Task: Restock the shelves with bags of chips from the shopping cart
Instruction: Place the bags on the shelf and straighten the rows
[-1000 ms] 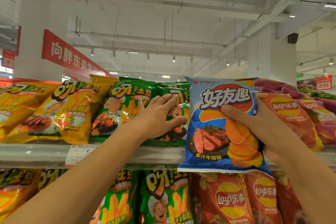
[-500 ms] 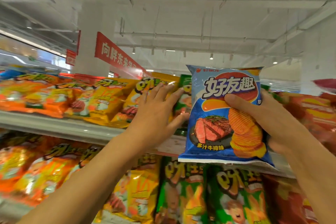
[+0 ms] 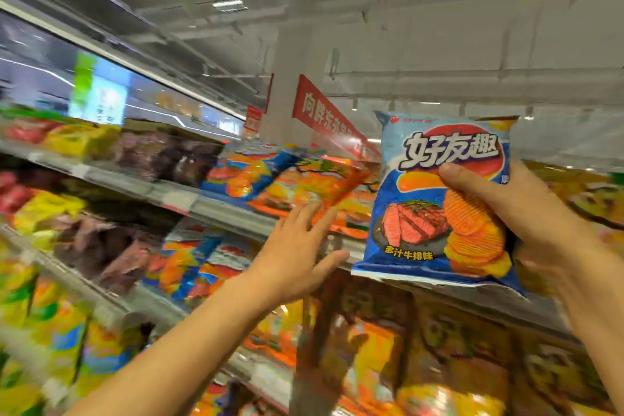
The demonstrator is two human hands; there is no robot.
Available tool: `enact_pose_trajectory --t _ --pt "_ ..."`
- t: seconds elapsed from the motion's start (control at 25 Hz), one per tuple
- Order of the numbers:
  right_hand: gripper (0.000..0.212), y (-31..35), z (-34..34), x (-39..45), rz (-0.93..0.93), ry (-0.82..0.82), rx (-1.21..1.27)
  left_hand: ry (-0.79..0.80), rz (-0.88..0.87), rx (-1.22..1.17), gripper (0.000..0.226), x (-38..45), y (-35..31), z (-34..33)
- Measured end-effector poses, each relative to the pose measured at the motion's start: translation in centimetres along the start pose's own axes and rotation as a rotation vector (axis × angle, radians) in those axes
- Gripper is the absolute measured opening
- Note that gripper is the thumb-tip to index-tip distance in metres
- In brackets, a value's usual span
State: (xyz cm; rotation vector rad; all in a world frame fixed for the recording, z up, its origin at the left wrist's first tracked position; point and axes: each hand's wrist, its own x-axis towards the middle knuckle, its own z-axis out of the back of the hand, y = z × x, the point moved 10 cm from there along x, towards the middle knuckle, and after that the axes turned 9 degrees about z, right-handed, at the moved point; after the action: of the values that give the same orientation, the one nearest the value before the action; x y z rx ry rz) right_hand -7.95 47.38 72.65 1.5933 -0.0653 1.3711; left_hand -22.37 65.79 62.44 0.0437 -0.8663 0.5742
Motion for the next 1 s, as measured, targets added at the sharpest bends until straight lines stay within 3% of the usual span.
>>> enact_pose_trajectory --t 0.12,0.24,0.36,0.48,0.64,0.76,1.0 --pt "0.073 -1.3 -8.8 2.8 0.017 0.024 0.031 0.123 -0.049 -0.047 0.072 -0.4 7.1 -0.9" --pt "0.054 -2.6 -17.0 5.3 0.039 0.077 0.067 0.223 -0.154 -0.240 0.060 -1.5 11.6 -1.0" --pt "0.038 -3.7 -23.4 7.9 0.075 0.102 0.115 0.098 -0.132 -0.334 0.052 -0.2 16.9 1.2" --pt "0.043 -5.3 -28.9 11.8 0.163 0.081 0.165 -0.074 -0.063 -0.160 0.056 2.7 24.8 2.2" --pt "0.052 -7.9 -35.9 18.4 0.234 -0.011 0.190 -0.031 0.051 0.053 0.076 6.8 34.8 0.5" --pt "0.062 -9.5 -40.3 22.0 0.244 -0.050 0.146 0.000 0.005 0.064 0.085 8.8 38.6 -0.3" --pt "0.067 -12.5 -43.6 24.7 0.138 -0.106 -0.018 -0.295 -0.168 -0.117 0.071 9.2 40.5 -0.3"
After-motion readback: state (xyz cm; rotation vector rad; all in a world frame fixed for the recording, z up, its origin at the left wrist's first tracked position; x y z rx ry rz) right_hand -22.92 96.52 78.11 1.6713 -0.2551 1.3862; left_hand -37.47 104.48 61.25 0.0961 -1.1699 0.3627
